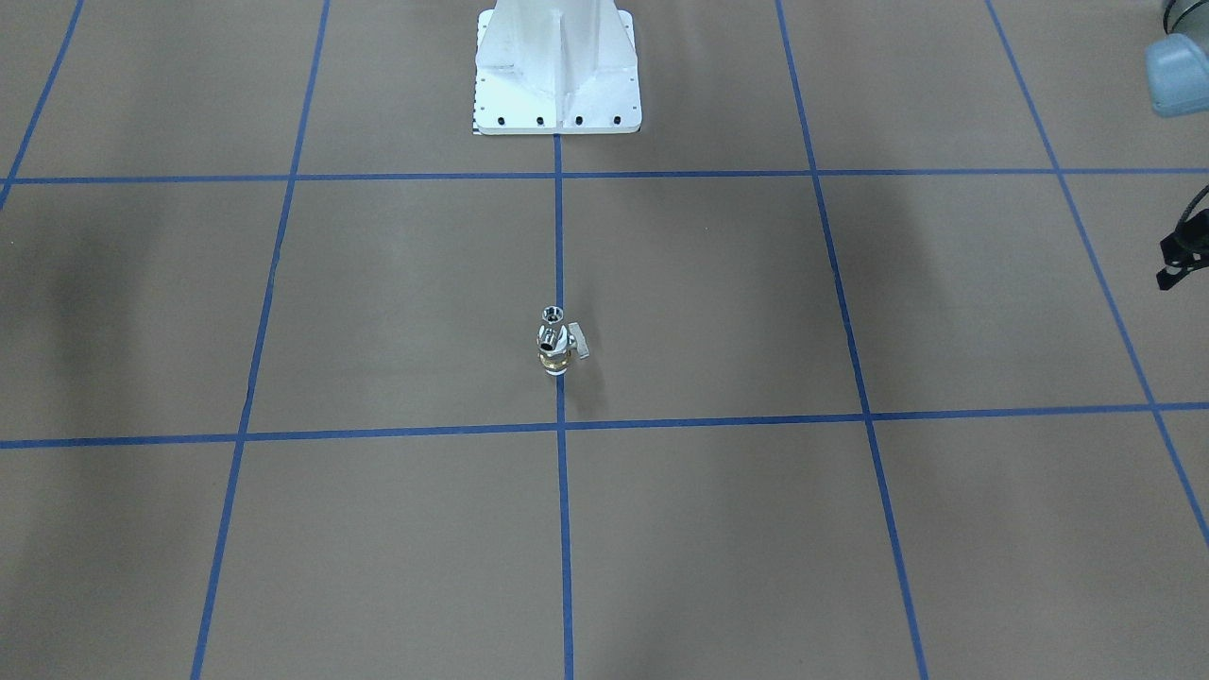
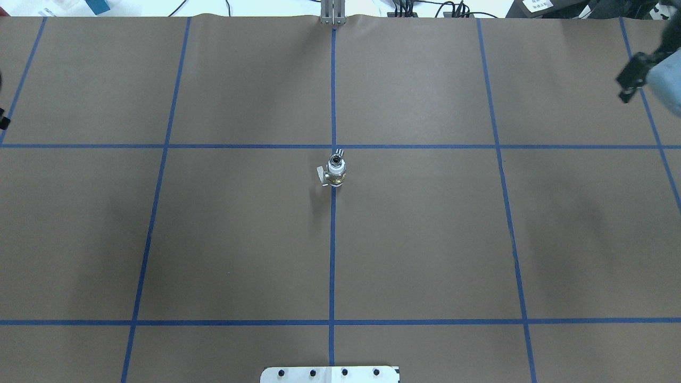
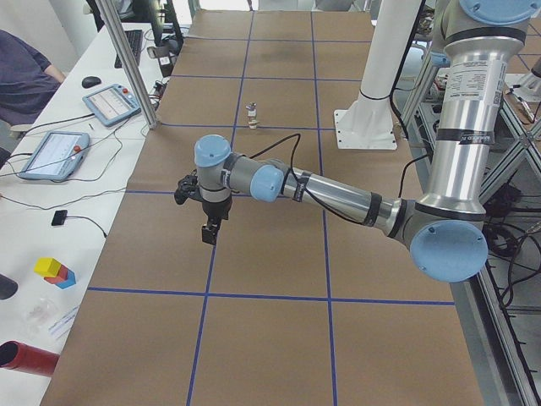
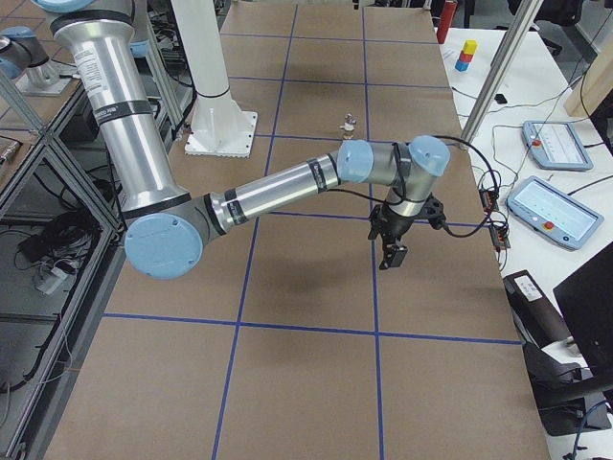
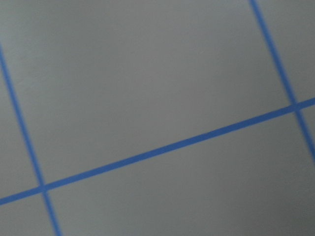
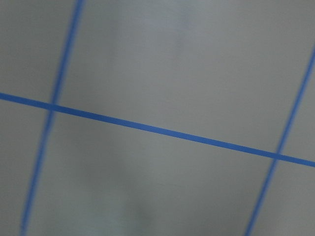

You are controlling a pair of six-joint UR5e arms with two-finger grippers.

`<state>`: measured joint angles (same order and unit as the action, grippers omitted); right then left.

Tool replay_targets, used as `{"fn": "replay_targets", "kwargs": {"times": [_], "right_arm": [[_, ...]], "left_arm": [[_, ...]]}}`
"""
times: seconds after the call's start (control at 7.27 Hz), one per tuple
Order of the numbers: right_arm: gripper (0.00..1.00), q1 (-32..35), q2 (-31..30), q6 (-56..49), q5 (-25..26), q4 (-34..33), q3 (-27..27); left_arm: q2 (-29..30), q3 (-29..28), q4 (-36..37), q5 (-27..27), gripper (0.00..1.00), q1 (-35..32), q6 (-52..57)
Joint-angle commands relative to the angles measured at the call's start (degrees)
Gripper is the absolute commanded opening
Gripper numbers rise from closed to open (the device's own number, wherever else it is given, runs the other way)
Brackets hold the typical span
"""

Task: Assemble PPR valve and pipe with both arms

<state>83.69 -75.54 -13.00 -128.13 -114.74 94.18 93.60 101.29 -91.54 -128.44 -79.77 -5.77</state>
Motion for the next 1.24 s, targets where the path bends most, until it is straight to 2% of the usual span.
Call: {"fn": "replay_targets", "kwargs": {"times": [0.0,0.14,0.28,0.41,0.69,0.96,1.1], "right_arm": [[0.99,3.59,-9.68,-1.78,-1.59,14.64,-3.45],[0.99,3.68,-9.88,-2.38,-1.16,23.16,-7.65],[0.99,4.29,-11.89,-2.03,-2.2,28.98,-11.26],[0.99,5.16,-12.17,-1.07,-3.69,29.57,-12.17],[0.99,6.66,-11.65,2.52,-7.3,26.16,-11.31],[0.99,6.66,-11.73,9.53,-6.96,20.11,-4.48],[0.99,6.66,-12.17,10.01,-7.31,19.21,-2.96]], "left_arm": [[-3.24,1.18,-1.35,-0.24,1.0,-1.53,0.32],[-4.38,0.41,-2.14,0.02,1.0,-1.26,0.15],[-4.48,-0.56,-2.15,0.29,1.0,-1.26,0.32],[-8.04,-0.05,-2.24,0.2,1.0,-1.44,0.32],[-7.47,-2.93,-2.15,-0.23,1.0,-6.15,0.41],[-9.57,-2.5,-2.24,-5.21,1.0,-6.54,0.32],[-9.75,-2.42,-2.15,-5.42,1.0,-6.54,0.32]]}}
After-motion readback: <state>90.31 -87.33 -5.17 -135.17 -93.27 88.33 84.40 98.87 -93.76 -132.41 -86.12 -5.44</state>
